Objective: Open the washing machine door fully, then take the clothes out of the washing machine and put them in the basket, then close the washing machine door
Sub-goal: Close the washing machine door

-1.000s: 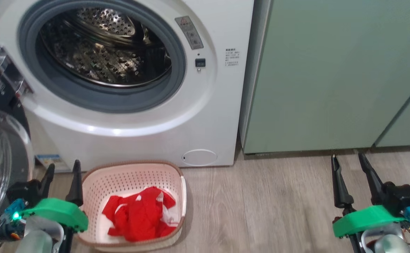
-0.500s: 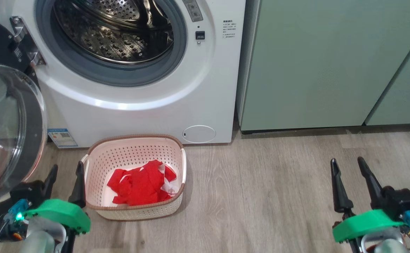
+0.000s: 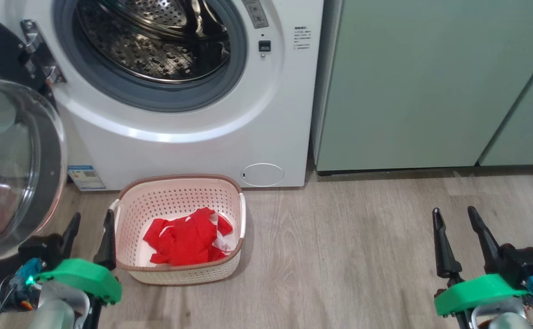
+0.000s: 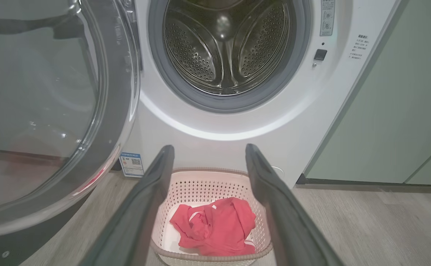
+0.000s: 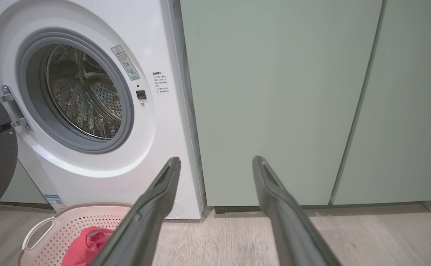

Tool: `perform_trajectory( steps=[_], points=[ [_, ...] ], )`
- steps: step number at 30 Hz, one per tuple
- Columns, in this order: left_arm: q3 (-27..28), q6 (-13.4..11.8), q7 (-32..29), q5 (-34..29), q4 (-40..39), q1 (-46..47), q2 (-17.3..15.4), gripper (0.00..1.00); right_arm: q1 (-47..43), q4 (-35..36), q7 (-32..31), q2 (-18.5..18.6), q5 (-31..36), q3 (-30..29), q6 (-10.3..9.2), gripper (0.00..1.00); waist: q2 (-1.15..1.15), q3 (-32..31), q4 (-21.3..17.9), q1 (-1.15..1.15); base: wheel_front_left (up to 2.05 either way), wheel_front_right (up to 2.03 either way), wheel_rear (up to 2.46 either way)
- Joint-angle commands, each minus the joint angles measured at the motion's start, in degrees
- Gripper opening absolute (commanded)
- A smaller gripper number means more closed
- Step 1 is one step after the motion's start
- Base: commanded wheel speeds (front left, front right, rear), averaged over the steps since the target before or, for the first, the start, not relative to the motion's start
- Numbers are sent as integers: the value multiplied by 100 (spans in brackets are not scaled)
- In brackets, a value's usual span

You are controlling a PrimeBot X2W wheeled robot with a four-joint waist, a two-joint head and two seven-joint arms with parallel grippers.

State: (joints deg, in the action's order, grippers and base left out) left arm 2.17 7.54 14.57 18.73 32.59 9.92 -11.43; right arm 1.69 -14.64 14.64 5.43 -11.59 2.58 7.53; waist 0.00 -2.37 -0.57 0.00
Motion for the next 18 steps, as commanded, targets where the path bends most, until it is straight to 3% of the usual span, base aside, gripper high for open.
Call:
perform_trajectory(
  steps=[1, 10, 18],
  points=[
    [164, -6, 42, -74, -148, 310, -183, 100, 117, 198, 36, -4, 10, 85, -4, 100, 0, -17, 82, 0, 0, 0, 0],
    [163, -92, 42, -319, -85, 408, -101, 100, 81, 214, 36, -78, -15, 62, -4, 100, 0, -45, 705, 0, 0, 0, 0],
    [310, -181, 43, -442, -168, 471, -15, 100, 130, 223, 36, -139, -19, 47, -4, 100, 0, -1, 1601, 0, 0, 0, 0]
  ],
)
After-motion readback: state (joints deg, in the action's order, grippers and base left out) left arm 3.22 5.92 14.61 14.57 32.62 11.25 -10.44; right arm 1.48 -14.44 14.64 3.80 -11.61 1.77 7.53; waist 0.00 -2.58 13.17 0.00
